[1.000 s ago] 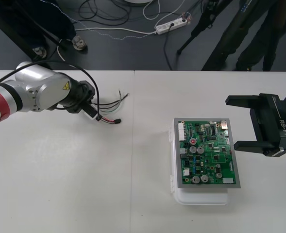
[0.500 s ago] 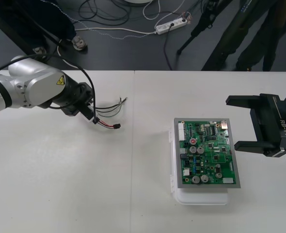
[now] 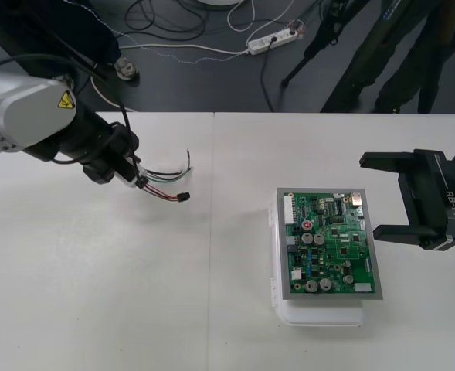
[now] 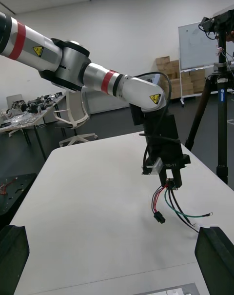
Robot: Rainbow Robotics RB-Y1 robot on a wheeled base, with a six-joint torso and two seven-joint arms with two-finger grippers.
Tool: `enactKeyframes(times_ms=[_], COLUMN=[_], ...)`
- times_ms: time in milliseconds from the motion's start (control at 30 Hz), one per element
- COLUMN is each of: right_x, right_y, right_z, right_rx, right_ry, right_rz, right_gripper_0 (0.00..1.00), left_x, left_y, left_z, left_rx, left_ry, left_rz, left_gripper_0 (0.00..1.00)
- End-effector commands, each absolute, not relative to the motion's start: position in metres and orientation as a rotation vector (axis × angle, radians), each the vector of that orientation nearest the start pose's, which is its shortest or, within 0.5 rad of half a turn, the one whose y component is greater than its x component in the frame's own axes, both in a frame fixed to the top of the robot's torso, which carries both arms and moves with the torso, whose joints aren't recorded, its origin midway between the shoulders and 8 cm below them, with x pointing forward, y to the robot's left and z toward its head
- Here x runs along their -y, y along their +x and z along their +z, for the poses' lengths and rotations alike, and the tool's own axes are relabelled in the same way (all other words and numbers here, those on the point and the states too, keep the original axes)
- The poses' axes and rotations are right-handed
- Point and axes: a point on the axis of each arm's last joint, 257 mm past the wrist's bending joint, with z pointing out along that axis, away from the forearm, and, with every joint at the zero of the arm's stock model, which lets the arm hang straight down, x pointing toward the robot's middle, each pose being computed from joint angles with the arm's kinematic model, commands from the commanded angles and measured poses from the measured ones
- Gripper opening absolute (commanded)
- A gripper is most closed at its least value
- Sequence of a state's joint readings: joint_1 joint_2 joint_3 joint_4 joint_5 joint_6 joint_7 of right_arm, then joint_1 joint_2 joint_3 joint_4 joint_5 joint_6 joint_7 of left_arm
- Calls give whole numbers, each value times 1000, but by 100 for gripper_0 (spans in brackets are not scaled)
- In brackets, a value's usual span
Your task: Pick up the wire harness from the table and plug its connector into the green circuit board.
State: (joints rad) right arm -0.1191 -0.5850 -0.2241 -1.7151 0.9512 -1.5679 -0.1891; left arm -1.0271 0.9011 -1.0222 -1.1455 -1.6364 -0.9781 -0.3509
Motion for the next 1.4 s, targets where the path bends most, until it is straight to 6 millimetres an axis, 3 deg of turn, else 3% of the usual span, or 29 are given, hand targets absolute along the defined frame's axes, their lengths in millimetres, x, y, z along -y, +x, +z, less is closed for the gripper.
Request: enactKeyframes(times_ms=[33, 600, 933, 1400], right_x=[155, 153, 152, 153], right_y=[315, 315, 316, 316], right_z=[-64, -64, -63, -63], right_rx=[-1045, -1037, -1034, -1035], right_ry=[-1270, -1258, -1255, -1253], right_rz=[1019, 1026, 1029, 1029], right_gripper_0=[100, 100, 100, 100], left_x=[-229, -233, -238, -228], left_y=[544, 487, 450, 404], left_z=[-210, -192, -190, -194], left_rx=[1578, 1685, 1758, 1899], left_ry=[-3240, -3277, -3283, -3260], left_rz=[-255, 94, 258, 529], left_gripper_0=[0, 0, 0, 0])
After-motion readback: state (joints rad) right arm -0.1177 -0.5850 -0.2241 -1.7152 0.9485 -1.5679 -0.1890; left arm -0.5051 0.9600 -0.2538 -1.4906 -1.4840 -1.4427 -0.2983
